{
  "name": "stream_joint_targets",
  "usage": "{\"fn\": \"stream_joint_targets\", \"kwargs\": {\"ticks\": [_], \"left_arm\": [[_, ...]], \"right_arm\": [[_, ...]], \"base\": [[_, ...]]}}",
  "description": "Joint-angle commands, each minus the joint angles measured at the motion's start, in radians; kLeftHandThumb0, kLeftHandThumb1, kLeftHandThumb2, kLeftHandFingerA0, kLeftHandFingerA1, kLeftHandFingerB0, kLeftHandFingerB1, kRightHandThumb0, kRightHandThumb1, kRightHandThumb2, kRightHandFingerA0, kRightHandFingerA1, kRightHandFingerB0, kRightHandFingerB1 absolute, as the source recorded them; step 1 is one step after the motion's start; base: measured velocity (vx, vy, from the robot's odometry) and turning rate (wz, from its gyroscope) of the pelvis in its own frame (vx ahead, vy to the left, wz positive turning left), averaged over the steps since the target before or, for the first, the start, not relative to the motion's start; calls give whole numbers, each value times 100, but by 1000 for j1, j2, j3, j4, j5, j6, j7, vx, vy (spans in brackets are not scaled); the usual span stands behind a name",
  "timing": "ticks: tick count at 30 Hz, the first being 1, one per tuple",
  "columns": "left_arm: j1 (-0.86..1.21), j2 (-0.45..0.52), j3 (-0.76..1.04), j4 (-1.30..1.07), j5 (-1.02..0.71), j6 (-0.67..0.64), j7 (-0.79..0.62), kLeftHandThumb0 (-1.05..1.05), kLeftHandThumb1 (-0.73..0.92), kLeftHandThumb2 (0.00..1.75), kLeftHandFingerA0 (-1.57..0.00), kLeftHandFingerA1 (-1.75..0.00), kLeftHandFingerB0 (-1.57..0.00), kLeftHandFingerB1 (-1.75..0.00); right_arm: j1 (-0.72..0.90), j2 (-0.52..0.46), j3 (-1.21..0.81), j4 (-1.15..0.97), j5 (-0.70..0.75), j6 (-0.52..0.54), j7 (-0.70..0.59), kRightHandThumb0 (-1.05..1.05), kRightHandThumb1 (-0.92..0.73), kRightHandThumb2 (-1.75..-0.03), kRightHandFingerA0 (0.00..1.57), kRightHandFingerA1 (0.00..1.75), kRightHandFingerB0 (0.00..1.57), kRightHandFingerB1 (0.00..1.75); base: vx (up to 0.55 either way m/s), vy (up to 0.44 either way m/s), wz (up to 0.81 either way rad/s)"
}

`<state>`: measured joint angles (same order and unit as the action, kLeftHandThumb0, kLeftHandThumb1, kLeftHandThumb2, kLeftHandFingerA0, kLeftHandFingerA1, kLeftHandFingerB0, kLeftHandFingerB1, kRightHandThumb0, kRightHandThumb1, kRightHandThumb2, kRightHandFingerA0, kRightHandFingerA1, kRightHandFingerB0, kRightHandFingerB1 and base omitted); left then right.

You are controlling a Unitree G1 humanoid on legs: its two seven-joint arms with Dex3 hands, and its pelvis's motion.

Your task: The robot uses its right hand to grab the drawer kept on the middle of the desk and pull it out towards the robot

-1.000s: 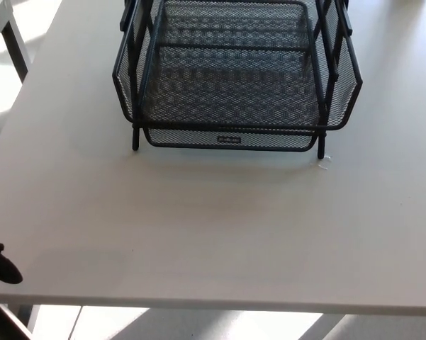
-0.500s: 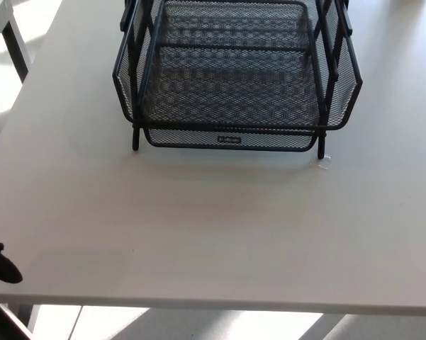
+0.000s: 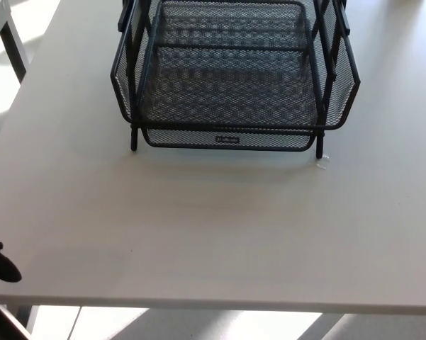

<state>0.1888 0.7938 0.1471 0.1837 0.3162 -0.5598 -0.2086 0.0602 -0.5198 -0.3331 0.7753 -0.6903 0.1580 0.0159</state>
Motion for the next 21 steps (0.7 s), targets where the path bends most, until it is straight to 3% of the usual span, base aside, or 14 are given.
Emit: {"fn": "stream_joint_targets", "kwargs": {"ticks": [1, 2, 6, 7, 10, 12, 13, 14, 16, 17, 18, 21], "left_arm": [[-1, 13, -1, -1, 22, -3, -3, -28, 55, 57, -80, -86, -80, -58], [2, 12, -1, -3, 22, -5, -1, -28, 55, 57, -80, -86, -80, -58], [5, 6, 1, 0, 21, -14, 8, -28, 55, 56, -82, -88, -81, -58], [5, 7, 0, 1, 23, -14, 8, -28, 55, 57, -80, -86, -80, -57], [3, 8, -2, 9, 33, -27, 18, -29, 56, 56, -80, -87, -80, -57], [4, 10, -3, 3, 27, -10, 5, -29, 56, 56, -80, -87, -80, -57], [2, 8, -2, 9, 30, -19, 14, -28, 55, 56, -80, -88, -81, -58], [4, 9, -2, 4, 26, -16, 8, -29, 55, 56, -80, -88, -80, -58], [13, 6, 1, 3, 29, -19, 14, -29, 56, 56, -80, -87, -80, -57], [13, 4, 2, 2, 31, -16, 16, -29, 55, 56, -81, -87, -81, -57], [13, 2, 2, 0, 34, -10, 18, -29, 55, 57, -81, -88, -80, -57], [15, 0, 2, 4, 30, -13, 16, -29, 56, 57, -80, -89, -80, -58]], "right_arm": [[-16, -48, 32, 43, 103, -34, -11, -71, -38, -77, 64, 82, 7, 43], [-19, -52, 32, 49, 114, -39, -5, -66, -47, -55, 54, 78, 13, 34], [-25, -74, 62, 87, 145, -84, -20, -67, -49, -55, 69, 74, 16, 32], [-28, -75, 56, 96, 170, -94, -11, -61, -47, -55, 63, 75, 15, 33], [-29, -72, 46, 101, 218, -101, -2, -61, -47, -55, 68, 71, 18, 32], [-36, -85, 71, 121, 215, -108, 1, -63, -49, -56, 62, 67, 18, 31], [-30, -87, 72, 127, 227, -140, -14, -72, -41, -77, 65, 74, 18, 41], [-27, -87, 77, 125, 232, -144, -24, -62, -49, -56, 69, 70, 26, 32], [-42, -95, 80, 146, 254, -152, -9, -59, -49, -56, 69, 67, 26, 30], [-39, -94, 77, 142, 265, -156, -9, -64, -40, -77, 63, 72, 22, 42], [-38, -94, 76, 143, 278, -163, -13, -59, -48, -56, 62, 65, 29, 30], [-55, -104, 95, 171, 282, -166, -19, -59, -49, -56, 67, 67, 29, 31]], "base": [[0, 0, 0], [0, 0, 0], [0, 0, 0], [0, 0, 0], [0, 0, 0], [0, 0, 0], [0, 0, 0], [0, 0, 0], [0, 0, 0], [0, 0, 0], [0, 0, 0], [0, 0, 0]]}}
